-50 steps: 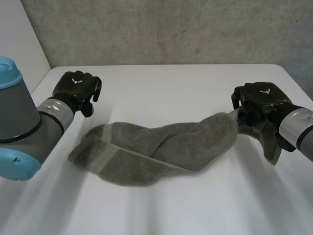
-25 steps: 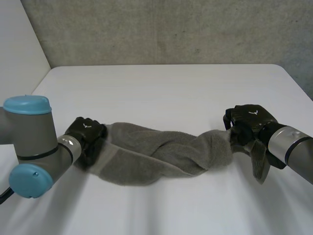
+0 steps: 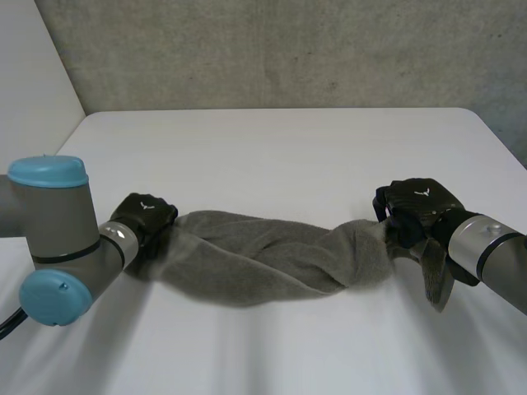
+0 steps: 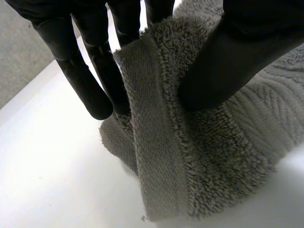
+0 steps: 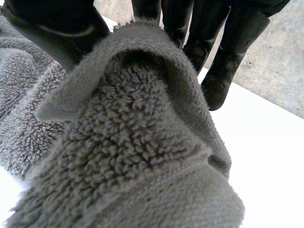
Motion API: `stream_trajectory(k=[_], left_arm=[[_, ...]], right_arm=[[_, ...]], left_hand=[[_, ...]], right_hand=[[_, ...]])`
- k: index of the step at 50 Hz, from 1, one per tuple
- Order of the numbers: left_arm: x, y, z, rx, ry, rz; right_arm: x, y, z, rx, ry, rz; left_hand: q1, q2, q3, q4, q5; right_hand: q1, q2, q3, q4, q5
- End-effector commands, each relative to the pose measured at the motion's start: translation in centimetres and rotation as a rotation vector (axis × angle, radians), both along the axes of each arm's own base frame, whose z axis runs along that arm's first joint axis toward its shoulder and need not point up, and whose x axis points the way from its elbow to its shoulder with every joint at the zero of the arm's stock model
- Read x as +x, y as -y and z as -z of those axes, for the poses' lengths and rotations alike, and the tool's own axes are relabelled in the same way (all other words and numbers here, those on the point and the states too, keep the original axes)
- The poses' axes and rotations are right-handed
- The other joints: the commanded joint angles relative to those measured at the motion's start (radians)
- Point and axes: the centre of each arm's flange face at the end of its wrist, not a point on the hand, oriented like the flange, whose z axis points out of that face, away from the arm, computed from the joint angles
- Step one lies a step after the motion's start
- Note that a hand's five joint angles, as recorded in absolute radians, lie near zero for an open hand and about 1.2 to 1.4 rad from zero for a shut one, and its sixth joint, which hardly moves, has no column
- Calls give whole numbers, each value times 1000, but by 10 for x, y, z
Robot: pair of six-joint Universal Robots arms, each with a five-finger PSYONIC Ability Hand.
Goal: Fold the towel.
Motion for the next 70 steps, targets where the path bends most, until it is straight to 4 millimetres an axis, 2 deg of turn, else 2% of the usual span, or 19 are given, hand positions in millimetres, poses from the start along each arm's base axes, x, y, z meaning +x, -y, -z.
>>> stream_trajectory(k=[1,11,16,21,22,23,24,26,27,29,31,35,40,46,51,56,65,67,70], left_arm=[[-1,-2,-20,-51,-24,-6],[-4,1,-33,-97,-81,-13],[-7,21,-52,-213,-130,-26],[-18,50,-110,-449,-296,-62],[-18,50,-110,-449,-297,-62],[-17,52,-134,-522,-393,-83],[-17,53,-134,-523,-394,-83],[-6,44,-196,-679,-639,-104],[-6,44,-197,-680,-640,-104],[6,30,-240,-775,-847,-82],[10,27,-249,-785,-911,-70],[12,24,-243,-745,-930,-74],[10,21,-195,-575,-852,-126],[11,22,-141,-416,-767,-185],[16,17,-88,-290,-610,-227],[24,11,-66,-258,-480,-233],[23,0,-55,-241,-400,-210],[23,-1,-56,-245,-402,-210],[24,1,-57,-248,-401,-213]], right_arm=[[0,1,0,0,1,1],[0,5,-5,-17,4,1],[3,21,-22,-95,16,6],[11,62,-78,-393,101,13],[11,62,-78,-394,101,13],[11,69,-90,-477,139,22],[11,69,-90,-478,139,22],[12,78,-117,-627,243,44],[12,78,-117,-628,243,44],[6,80,-146,-716,351,72],[4,79,-153,-715,392,77],[3,79,-158,-677,427,75],[11,72,-140,-526,367,35],[19,60,-90,-318,180,-55],[16,43,-28,-84,-27,-103],[15,31,1,30,-111,-143],[9,24,21,114,-132,-128],[10,21,25,119,-137,-134],[9,20,25,105,-135,-135]], left_hand=[[25,0,-11,-2,-163],[75,50,39,48,-113],[75,50,39,48,-113],[75,50,39,48,-113],[75,50,39,48,-113],[75,50,39,48,-113],[75,50,39,48,-113],[75,50,39,48,-113],[75,50,39,48,-113],[75,50,39,48,-113],[75,50,39,48,-113],[75,50,39,48,-113],[75,50,39,48,-113],[75,50,39,48,-113],[75,50,39,48,-113],[75,50,39,48,-113],[75,50,39,48,-113],[75,50,39,48,-113],[75,50,39,48,-113]], right_hand=[[61,73,42,39,85],[61,73,42,39,85],[61,73,42,39,85],[61,73,42,39,85],[61,73,42,39,85],[61,73,42,39,85],[61,73,42,39,85],[61,73,42,39,85],[61,73,42,39,85],[61,73,42,39,85],[61,73,42,39,85],[61,73,42,39,85],[61,73,42,39,85],[61,73,42,39,85],[61,73,42,39,85],[61,73,42,39,85],[61,73,42,39,85],[-370,-358,-389,-392,-347],[-501,-489,-520,-523,-478]])
